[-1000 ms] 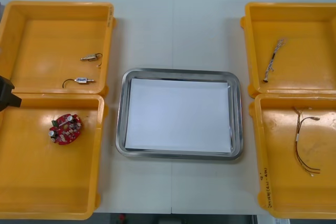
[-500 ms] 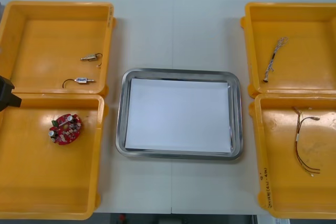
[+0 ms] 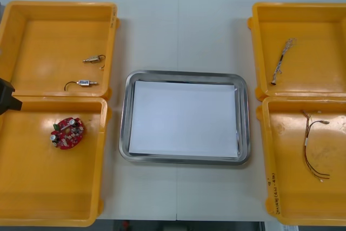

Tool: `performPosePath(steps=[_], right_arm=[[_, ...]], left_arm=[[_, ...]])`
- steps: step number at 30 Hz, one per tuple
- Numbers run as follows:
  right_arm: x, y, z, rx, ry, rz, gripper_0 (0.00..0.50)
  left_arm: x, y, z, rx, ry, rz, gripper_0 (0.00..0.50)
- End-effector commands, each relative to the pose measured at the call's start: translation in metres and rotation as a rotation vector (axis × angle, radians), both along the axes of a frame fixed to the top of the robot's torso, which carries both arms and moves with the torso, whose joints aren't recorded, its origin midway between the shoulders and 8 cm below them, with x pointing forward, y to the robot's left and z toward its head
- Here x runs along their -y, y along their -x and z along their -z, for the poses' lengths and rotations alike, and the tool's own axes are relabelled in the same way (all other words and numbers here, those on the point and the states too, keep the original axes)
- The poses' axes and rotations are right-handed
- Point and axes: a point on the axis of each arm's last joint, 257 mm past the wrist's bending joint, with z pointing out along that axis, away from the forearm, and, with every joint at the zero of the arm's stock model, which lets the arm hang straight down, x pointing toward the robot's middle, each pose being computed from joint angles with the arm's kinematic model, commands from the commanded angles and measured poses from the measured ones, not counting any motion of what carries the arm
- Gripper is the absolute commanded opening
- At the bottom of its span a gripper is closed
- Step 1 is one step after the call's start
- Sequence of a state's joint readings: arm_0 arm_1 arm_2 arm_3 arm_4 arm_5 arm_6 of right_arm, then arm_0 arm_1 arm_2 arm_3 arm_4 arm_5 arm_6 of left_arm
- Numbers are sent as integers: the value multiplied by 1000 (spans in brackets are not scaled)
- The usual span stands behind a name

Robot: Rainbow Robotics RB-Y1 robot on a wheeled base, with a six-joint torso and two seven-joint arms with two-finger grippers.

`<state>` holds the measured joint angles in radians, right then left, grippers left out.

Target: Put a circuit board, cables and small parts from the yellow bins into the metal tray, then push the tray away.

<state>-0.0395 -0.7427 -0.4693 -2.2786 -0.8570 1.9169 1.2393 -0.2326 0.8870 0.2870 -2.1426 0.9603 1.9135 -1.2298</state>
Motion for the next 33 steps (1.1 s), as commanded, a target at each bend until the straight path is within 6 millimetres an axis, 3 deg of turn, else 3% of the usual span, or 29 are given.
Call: performPosePath(steps=[1, 33], right_arm=[[6, 4, -4, 3, 19, 12, 500], [6, 4, -4, 3, 19, 12, 500]], left_arm=[[-14, 5, -13, 18, -60, 17, 500], [-14, 5, -13, 18, -60, 17, 500]])
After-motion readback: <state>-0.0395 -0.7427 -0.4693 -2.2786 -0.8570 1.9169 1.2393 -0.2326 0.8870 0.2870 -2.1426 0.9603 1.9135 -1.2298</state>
